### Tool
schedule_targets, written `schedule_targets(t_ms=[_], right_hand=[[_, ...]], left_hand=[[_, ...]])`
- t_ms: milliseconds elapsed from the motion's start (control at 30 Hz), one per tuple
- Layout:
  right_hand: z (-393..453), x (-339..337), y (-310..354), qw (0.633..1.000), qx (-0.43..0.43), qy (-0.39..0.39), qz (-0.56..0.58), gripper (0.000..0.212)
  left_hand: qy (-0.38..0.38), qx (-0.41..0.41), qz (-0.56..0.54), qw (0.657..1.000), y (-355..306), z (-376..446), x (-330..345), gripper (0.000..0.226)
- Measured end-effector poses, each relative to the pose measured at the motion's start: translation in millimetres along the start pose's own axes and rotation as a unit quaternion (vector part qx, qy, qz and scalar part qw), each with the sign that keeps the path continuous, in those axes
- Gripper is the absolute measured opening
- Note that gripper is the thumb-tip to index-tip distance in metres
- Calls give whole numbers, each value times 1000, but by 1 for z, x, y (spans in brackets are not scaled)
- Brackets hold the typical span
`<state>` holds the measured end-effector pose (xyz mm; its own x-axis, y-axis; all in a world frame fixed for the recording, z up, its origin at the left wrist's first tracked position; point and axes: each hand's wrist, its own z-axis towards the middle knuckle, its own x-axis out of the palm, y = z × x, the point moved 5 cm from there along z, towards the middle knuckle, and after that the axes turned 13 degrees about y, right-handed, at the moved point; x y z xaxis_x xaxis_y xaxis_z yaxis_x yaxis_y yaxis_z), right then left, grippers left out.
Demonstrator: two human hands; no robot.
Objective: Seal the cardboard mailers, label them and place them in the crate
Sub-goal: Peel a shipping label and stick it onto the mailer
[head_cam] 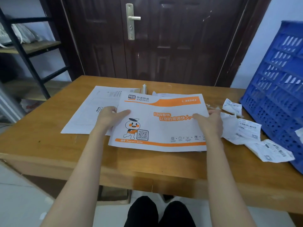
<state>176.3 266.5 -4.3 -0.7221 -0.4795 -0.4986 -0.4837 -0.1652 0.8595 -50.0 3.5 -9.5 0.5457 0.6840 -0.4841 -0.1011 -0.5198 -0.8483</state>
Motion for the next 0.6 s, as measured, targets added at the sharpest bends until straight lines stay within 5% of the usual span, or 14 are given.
schedule_targets(t_ms=[233,433,600], right_hand=[[34,-8,-6,998,13,51,-21,56],[72,-9,-9,996,47,75,-11,50],[79,-17,23,993,79,82,17,49]], left_hand=[[66,17,12,998,-7,23,5,37],[182,-43,99,977,-36,73,9,41],[200,-87,129,968,-78,86,-5,47]])
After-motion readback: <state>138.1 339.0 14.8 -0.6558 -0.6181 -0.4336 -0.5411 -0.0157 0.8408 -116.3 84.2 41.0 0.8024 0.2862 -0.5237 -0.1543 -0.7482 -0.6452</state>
